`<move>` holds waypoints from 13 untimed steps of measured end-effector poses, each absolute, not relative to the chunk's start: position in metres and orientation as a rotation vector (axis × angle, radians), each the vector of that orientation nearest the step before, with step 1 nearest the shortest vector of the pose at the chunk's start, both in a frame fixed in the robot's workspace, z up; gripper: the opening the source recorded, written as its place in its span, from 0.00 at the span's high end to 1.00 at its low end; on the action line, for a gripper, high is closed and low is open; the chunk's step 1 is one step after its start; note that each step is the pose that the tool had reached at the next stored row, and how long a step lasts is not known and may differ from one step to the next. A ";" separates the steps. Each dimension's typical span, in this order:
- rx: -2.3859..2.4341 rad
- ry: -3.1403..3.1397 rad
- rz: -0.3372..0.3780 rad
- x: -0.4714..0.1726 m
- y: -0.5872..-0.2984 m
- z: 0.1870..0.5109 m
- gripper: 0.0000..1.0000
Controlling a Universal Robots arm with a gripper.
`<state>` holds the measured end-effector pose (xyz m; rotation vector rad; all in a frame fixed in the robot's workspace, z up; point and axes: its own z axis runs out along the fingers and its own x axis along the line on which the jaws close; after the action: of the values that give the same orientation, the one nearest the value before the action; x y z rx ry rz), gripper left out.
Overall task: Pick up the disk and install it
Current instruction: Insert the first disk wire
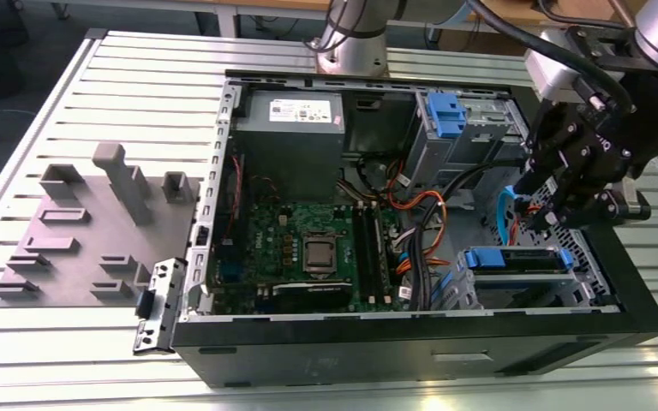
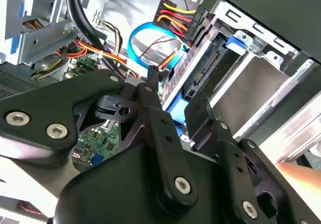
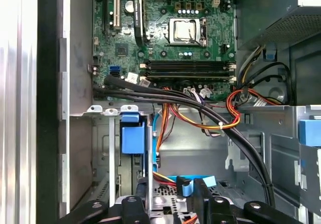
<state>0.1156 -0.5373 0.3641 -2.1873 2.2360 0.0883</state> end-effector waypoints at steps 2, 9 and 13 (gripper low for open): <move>-2.187 2.236 0.088 0.116 -0.536 0.362 0.52; -2.187 2.236 0.089 0.115 -0.535 0.354 0.52; -2.187 2.236 0.089 0.115 -0.535 0.354 0.52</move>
<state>0.1153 -0.5352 0.3538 -2.1869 2.2358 0.0889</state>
